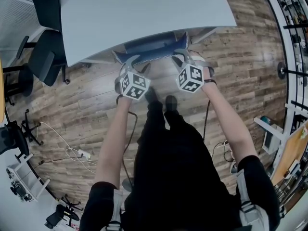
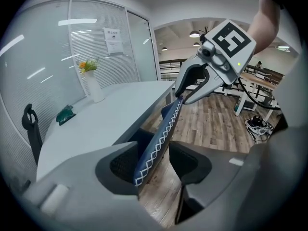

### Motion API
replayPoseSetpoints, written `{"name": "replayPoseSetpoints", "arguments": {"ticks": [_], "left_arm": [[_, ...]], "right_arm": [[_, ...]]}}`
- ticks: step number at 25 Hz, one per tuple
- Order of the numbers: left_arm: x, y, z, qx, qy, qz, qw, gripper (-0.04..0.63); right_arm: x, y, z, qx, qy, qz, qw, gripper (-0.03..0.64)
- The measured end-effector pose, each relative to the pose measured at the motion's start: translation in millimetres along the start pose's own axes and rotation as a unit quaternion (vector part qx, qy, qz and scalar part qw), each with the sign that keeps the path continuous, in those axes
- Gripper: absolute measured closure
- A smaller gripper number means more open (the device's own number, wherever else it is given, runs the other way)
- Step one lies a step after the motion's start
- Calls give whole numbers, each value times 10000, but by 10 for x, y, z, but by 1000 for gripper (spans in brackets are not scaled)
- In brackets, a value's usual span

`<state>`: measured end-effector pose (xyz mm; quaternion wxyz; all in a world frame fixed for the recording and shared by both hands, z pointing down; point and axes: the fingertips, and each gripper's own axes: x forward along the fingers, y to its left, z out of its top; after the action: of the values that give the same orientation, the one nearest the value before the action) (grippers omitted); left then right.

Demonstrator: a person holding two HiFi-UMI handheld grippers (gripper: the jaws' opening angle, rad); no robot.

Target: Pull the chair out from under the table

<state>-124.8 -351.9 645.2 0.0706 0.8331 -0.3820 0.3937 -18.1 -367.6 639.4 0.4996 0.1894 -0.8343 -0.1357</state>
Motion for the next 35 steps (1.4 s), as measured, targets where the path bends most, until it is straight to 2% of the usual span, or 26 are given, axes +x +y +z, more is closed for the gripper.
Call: {"name": "replayPoseSetpoints", "arguments": {"ticks": [10, 16, 24, 29, 35], "left_arm": [[7, 12, 0, 52, 109, -8, 9999, 420], [-3, 13, -37, 161, 104, -62, 9998, 434], [-63, -234, -133, -48, 340, -178, 9993, 436], [-133, -426, -253, -182, 411, -59, 9990, 433], [-216, -679, -389, -441, 607, -254, 9969, 434]], "right_arm": [[159, 28, -56, -661, 391, 13, 9970, 512], [171, 38, -36, -385, 413, 214, 9982, 514], [47, 267, -126, -72, 464, 302, 9984, 512], [-27, 488, -181, 45, 502, 331, 9982, 512], [-133, 743, -248, 547, 528, 564, 9955, 506]]}}
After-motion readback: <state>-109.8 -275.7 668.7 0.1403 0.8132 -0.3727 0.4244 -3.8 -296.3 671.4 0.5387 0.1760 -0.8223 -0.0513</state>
